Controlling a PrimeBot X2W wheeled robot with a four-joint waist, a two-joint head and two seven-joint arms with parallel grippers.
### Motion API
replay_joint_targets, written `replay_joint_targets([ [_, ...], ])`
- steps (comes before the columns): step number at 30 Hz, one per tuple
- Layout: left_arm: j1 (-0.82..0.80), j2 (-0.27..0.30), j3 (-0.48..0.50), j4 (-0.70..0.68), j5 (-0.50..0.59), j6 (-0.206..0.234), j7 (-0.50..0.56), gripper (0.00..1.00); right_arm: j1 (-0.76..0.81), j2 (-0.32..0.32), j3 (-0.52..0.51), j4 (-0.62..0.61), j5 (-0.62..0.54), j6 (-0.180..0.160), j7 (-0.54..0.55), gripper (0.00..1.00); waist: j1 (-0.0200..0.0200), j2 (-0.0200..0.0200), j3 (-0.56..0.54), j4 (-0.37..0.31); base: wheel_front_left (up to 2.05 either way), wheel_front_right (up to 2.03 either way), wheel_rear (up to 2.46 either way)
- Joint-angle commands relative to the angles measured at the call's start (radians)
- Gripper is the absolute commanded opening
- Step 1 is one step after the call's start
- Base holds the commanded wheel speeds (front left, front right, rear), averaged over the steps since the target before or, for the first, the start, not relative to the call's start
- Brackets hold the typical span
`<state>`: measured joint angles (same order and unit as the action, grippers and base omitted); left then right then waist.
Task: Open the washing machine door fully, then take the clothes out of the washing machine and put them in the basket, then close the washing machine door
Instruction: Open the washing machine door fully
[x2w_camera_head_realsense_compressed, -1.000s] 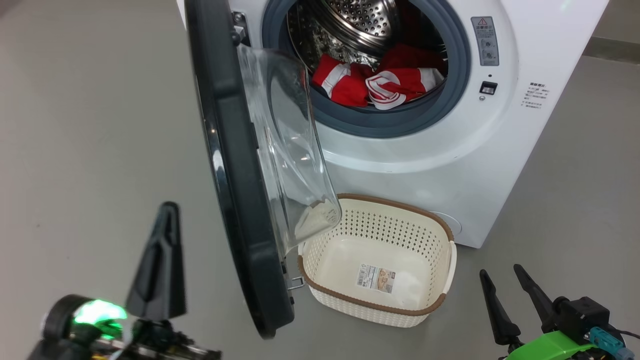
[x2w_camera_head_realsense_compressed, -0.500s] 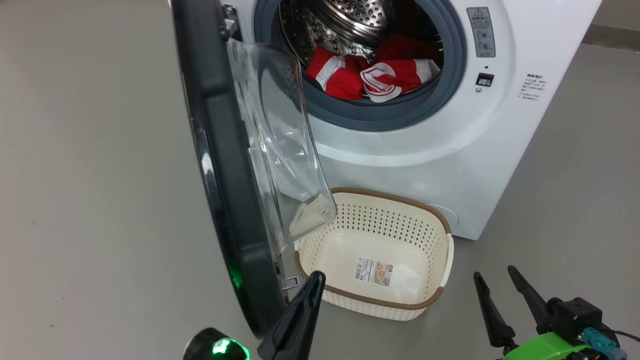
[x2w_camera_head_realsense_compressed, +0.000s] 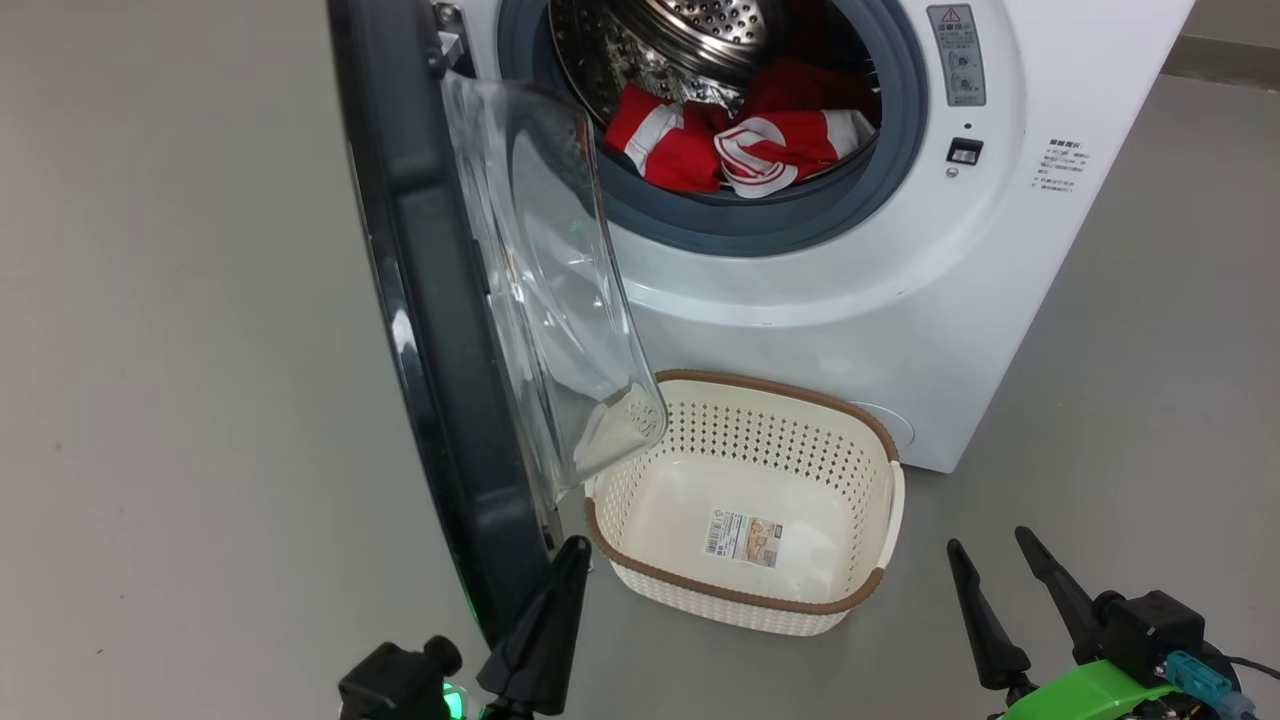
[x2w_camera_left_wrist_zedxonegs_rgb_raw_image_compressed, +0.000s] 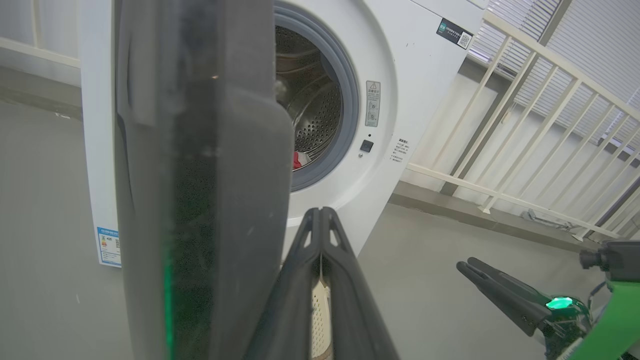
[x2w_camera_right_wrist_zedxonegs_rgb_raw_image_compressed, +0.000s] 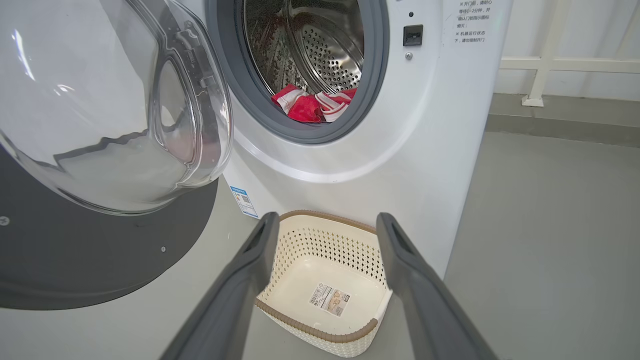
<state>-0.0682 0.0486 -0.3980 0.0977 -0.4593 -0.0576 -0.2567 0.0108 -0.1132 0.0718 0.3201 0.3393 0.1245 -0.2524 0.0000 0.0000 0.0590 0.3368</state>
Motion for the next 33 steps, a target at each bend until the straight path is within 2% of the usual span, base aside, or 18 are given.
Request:
replay_joint_targets([
  [1, -0.035, 0.002, 0.036, -0.017, -0.006, 0.007, -0.005, 0.00, -0.040, -0.012, 0.018, -0.027, -0.017, 0.006, -0.009, 1.00, 0.0000, 0.0000, -0.001, 0.000, 0.00, 0.00, 0.00],
  [20, 0.000, 0.002, 0.156, 0.024, 0.030, 0.006, -0.005, 0.00, -0.023, -0.009, -0.001, -0.064, -0.020, 0.006, -0.009, 1.00, 0.0000, 0.0000, -0.038, 0.040, 0.00, 0.00, 0.00],
  [33, 0.013, 0.002, 0.318, 0.032, 0.057, -0.002, -0.005, 0.00, -0.023, -0.003, 0.015, -0.074, -0.021, 0.006, -0.009, 1.00, 0.0000, 0.0000, -0.035, 0.077, 0.00, 0.00, 0.00],
])
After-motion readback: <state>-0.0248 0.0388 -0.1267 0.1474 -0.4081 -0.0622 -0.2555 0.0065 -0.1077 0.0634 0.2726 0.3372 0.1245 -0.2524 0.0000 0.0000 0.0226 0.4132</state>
